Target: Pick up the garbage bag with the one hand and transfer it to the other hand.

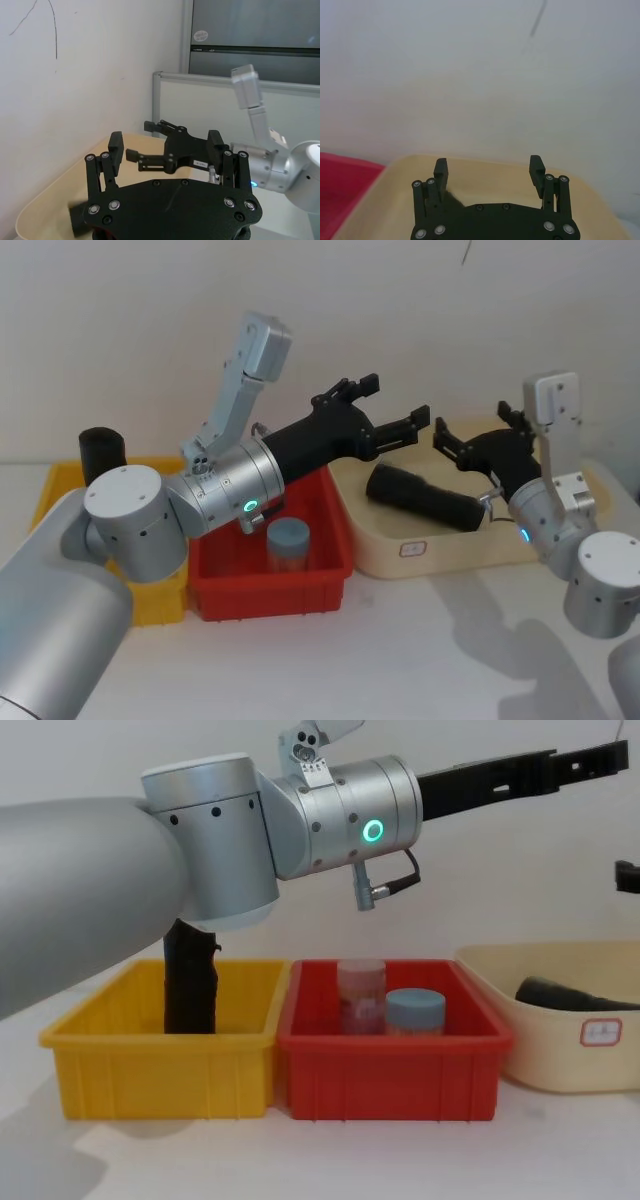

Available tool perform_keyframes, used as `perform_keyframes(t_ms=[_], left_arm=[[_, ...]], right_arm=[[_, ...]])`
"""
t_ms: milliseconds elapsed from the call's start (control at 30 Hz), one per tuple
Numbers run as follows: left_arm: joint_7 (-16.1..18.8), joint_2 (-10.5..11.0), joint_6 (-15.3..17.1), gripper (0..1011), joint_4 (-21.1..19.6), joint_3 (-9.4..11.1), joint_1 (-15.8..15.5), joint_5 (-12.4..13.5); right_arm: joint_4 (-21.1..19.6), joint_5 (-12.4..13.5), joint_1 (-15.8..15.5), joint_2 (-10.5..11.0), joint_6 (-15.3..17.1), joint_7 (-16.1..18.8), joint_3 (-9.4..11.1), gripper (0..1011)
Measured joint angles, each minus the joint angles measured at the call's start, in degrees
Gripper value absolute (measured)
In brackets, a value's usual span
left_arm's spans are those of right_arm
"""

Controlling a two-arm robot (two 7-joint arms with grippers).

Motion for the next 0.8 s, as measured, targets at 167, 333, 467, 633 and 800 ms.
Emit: perform_keyframes(t_ms=[167,333,467,633,800], left_arm=[[0.08,0.06,0.01,1002,-0.06,0.00,0.06,0.00],[1.39,0.86,0.33,1002,-1.89,-0.03,0.91,0.19],[3.03,2.13,0.89,1001,-4.57,-0.24,2.24,0.72],[6.20,4.50,1.92,1002,-9.67,-0.78,4.76,1.69],[9.51,7.38,3.25,1001,-15.48,-1.51,7.72,2.76]], right_arm=[[-3.52,2.08,-2.20,0.05,0.72,3.07,-0.11,1000],[-6.23,3.93,-4.21,0.06,2.09,5.20,-0.17,1000],[-7.94,5.33,-5.65,0.05,3.21,6.66,-0.36,1000],[-9.51,6.49,-7.43,0.20,4.23,8.34,-1.15,999],[-10.29,6.80,-8.72,0.46,4.85,9.36,-2.23,999]])
